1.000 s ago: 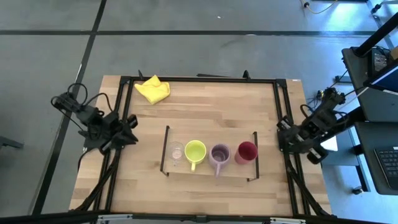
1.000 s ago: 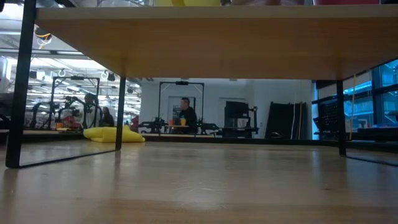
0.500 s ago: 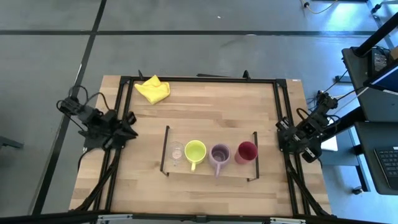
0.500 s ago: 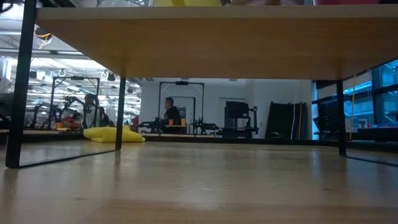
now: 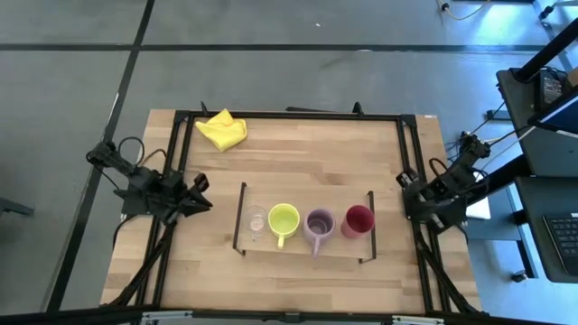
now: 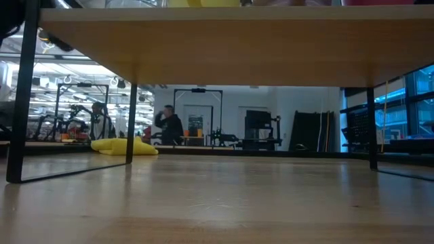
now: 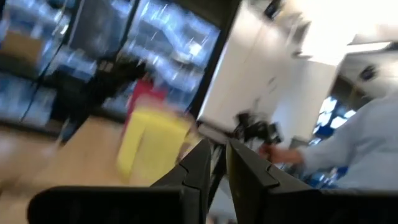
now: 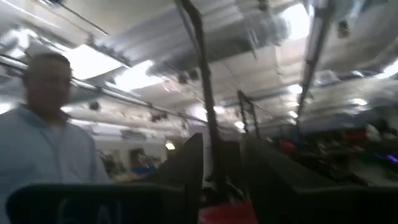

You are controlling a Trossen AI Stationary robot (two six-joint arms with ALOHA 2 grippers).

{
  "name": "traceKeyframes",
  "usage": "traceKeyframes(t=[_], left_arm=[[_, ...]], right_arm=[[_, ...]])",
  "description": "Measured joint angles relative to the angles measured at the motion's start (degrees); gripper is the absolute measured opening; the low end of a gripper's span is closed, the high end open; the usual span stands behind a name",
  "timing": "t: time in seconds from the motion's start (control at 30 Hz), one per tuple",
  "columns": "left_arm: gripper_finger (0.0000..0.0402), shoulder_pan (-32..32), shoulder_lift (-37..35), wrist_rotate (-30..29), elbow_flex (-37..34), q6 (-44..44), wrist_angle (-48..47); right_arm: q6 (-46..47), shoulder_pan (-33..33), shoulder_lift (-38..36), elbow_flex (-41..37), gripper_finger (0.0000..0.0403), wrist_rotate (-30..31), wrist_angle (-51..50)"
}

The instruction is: Stack small to large cups/mugs on shelf

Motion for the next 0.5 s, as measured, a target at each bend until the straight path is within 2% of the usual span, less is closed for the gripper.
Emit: traceKeyframes(t=[0.1,0.27,0.43,0.5], left_arm=[[0.0047,0.00,0.02,-2.05,0.00,-3.64,-6.69],[0.0047,0.00,0.02,-2.55,0.00,-10.12,-14.07],[0.0047,0.00,0.69,-1.76,0.02,-7.30,-16.50],[0.0047,0.00,1.04,-1.87,0.02,-6.88,-16.53]], right_arm=[[-1.34,0.00,0.01,0.00,0.0108,4.61,-5.74],[-1.24,0.00,0.02,-0.02,0.0108,6.97,-9.70],[2.45,0.00,0.02,0.00,0.0108,18.92,-13.38],[4.97,-0.02,0.02,0.00,0.0108,21.48,-16.79]])
